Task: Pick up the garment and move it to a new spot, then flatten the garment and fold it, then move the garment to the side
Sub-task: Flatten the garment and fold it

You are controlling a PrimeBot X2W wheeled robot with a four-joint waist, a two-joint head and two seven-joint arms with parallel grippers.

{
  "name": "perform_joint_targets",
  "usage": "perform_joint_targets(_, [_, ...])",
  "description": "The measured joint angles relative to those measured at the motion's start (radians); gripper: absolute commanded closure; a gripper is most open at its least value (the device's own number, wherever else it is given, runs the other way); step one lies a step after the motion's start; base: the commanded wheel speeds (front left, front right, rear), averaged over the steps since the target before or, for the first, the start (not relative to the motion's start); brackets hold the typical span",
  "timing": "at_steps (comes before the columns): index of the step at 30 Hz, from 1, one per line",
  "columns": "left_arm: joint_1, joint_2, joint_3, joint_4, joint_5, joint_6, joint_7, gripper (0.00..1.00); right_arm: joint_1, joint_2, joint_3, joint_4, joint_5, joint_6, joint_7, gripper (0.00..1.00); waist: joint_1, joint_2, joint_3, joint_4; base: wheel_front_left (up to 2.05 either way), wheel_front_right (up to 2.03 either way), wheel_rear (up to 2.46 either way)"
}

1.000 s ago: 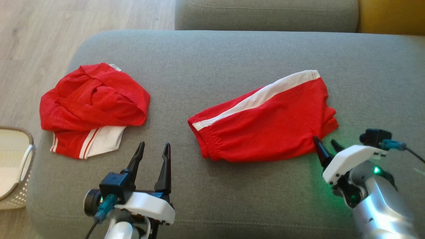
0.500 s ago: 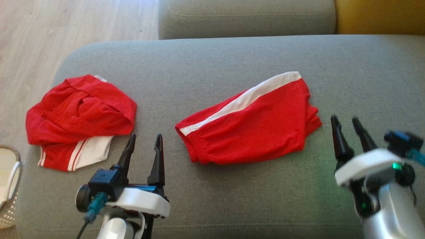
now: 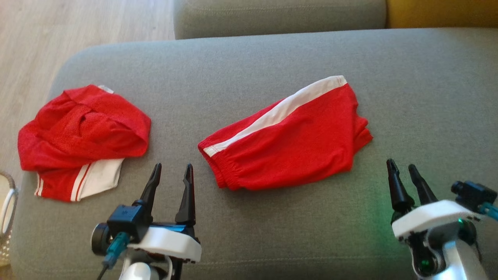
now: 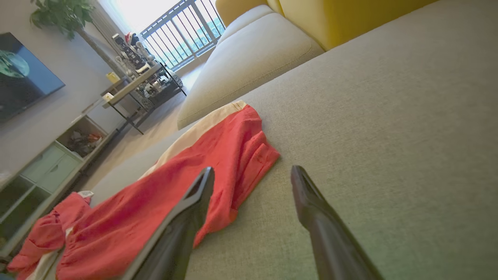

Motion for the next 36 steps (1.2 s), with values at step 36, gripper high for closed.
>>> perform_joint_targets(36, [-0.108, -0.001, -0.088, 0.079, 0.009, 0.003, 0.000, 0.00, -0.540, -0.062, -0.024, 0.623, 0.544, -0.001, 0.203, 0.00, 0.0000, 0.0000, 0.170, 0.159, 0.00, 0.00, 0.00])
